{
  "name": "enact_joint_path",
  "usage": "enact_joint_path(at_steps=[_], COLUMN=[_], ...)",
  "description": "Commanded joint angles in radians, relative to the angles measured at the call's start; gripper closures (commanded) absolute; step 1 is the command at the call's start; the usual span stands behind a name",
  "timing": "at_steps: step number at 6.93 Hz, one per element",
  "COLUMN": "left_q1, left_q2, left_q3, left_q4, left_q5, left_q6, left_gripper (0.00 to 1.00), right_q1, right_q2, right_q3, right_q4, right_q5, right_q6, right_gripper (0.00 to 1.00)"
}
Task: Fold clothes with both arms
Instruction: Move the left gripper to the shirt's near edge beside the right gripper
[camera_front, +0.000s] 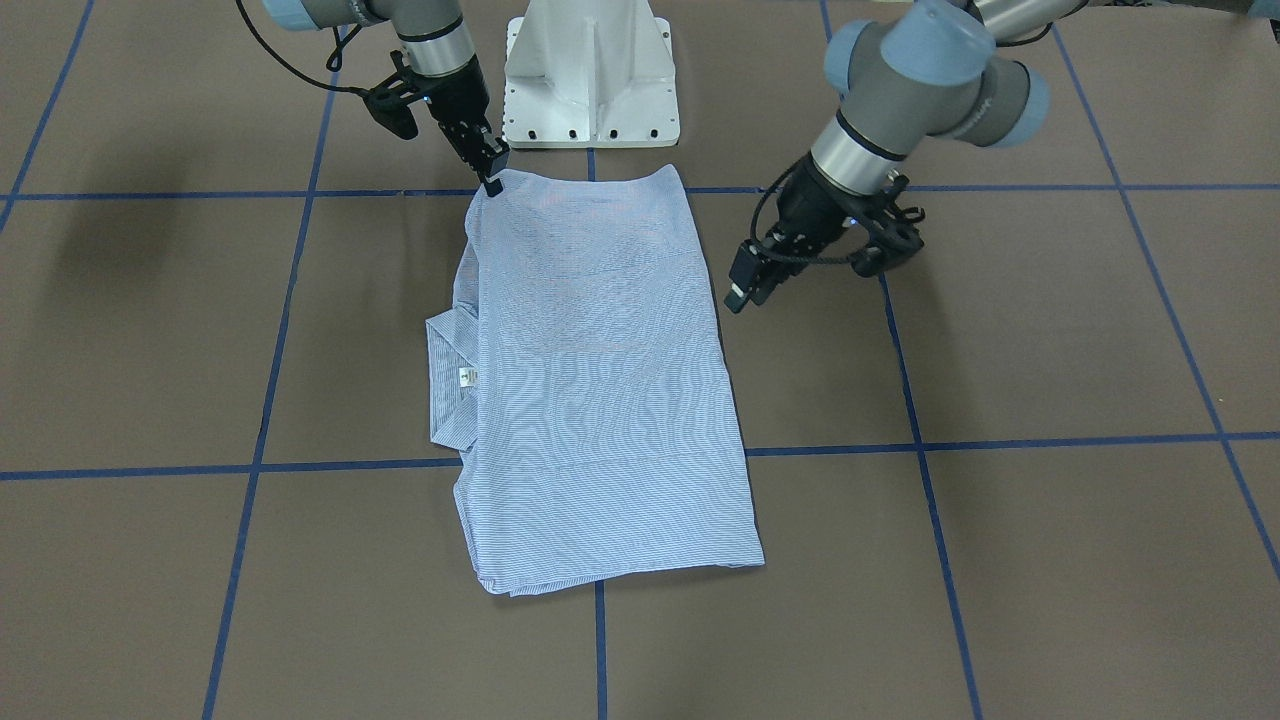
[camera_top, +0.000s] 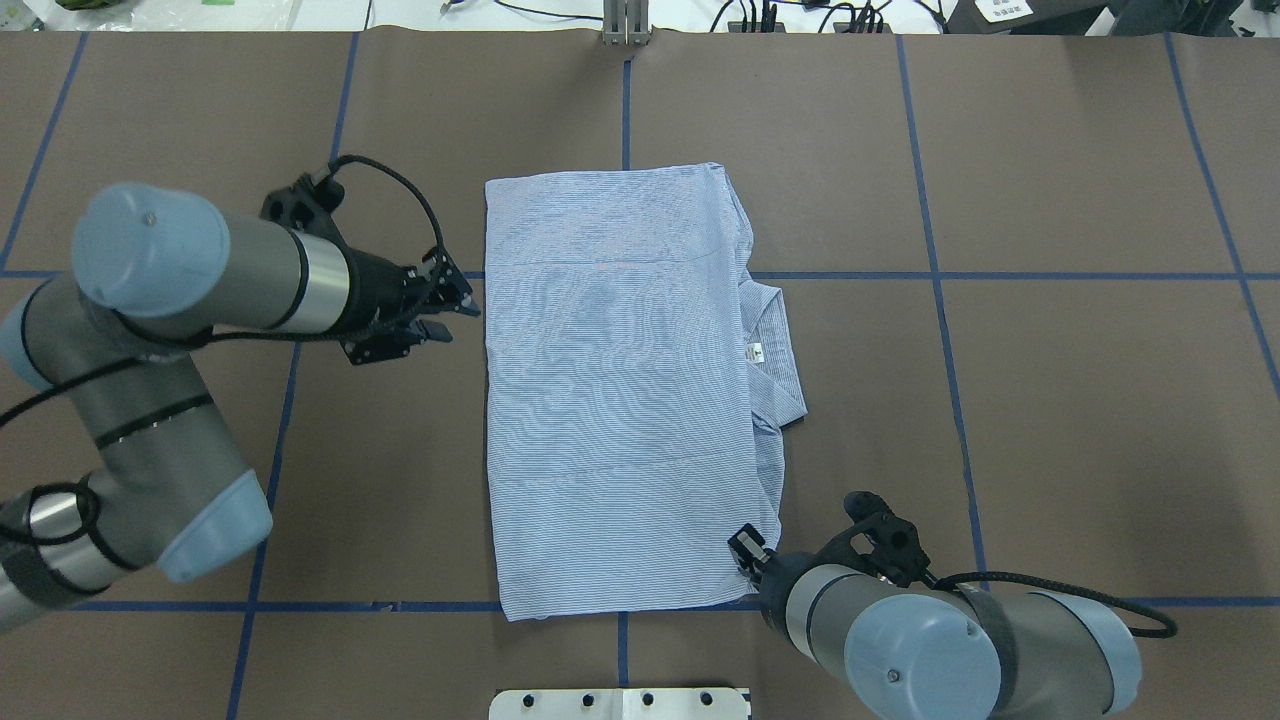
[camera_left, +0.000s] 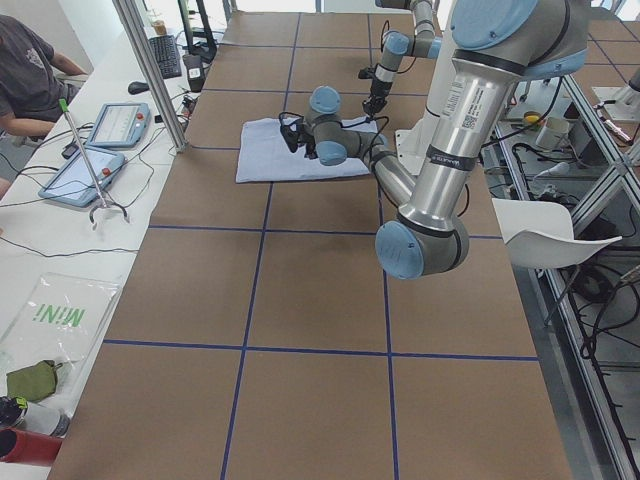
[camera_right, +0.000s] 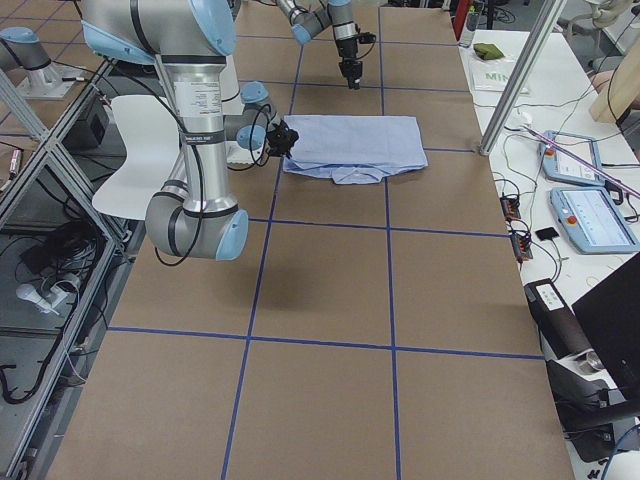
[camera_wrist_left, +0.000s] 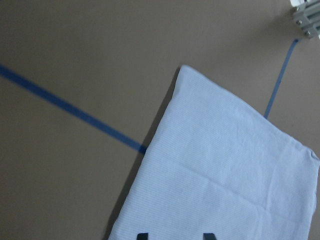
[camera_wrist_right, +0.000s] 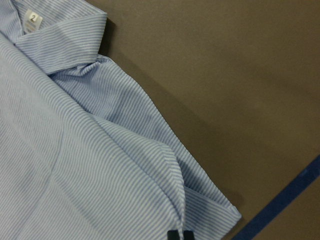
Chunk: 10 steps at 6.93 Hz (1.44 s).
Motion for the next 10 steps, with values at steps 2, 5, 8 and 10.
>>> enact_joint_path(at_steps=[2,5,8,10], left_q1=[0.326,0.4,0.437,0.45], left_q2=[0.125,0.108,0.107,0.103], left_q3=[-0.13,-0.067,-0.06,-0.053], left_q4=[0.044,0.044,0.044,0.044], left_q5=[0.238,0.26,0.26,0.26], left_q6=[-0.189,-0.212,-0.225,-0.225], left_gripper=[0.53,0.53,0.54,0.57], right_q1=[0.0,0.0,0.0,0.0], right_q2=[-0.001,-0.001,-0.001,-0.001], right_q3=[0.002,0.004,0.007,0.009], right_q4=[0.0,0.0,0.0,0.0], right_q5=[0.002,0.002,0.002,0.002], right_q6=[-0.001,-0.001,0.0,-0.001], right_gripper=[1.0,1.0,1.0,1.0])
